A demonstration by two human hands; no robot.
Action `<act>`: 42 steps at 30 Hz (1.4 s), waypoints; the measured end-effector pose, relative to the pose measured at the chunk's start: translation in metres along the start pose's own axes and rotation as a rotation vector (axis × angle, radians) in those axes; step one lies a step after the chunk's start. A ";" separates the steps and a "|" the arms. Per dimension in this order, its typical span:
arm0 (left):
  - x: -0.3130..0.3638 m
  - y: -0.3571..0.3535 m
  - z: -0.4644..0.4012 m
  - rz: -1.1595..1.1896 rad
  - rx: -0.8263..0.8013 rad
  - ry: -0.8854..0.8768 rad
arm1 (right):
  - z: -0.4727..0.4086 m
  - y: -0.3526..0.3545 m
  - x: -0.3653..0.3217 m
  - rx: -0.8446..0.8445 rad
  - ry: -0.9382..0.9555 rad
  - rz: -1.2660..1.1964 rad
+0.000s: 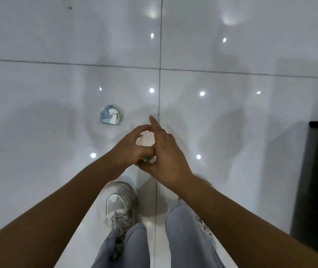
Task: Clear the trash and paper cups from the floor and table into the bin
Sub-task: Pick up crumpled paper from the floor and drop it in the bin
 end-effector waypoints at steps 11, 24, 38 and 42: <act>-0.011 0.111 0.029 0.239 0.660 -0.211 | -0.067 -0.021 -0.057 -0.015 0.145 0.114; 0.001 0.188 0.007 0.247 0.776 -0.312 | -0.153 -0.058 -0.084 -0.195 0.413 0.722; 0.149 0.104 0.062 0.016 0.649 -0.434 | -0.094 0.141 -0.064 -0.009 0.157 0.204; 0.212 0.035 0.140 -0.103 0.510 -0.407 | -0.011 0.235 -0.072 0.034 0.000 0.111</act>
Point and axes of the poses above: each hand's wrist, its own z-axis away from the middle knuckle, its own y-axis out of the back of the hand, x = y × z, the point moved 3 cm from there along -z, towards the middle knuckle, and after that the axes turned 14 degrees about z, right-handed, at the moved point
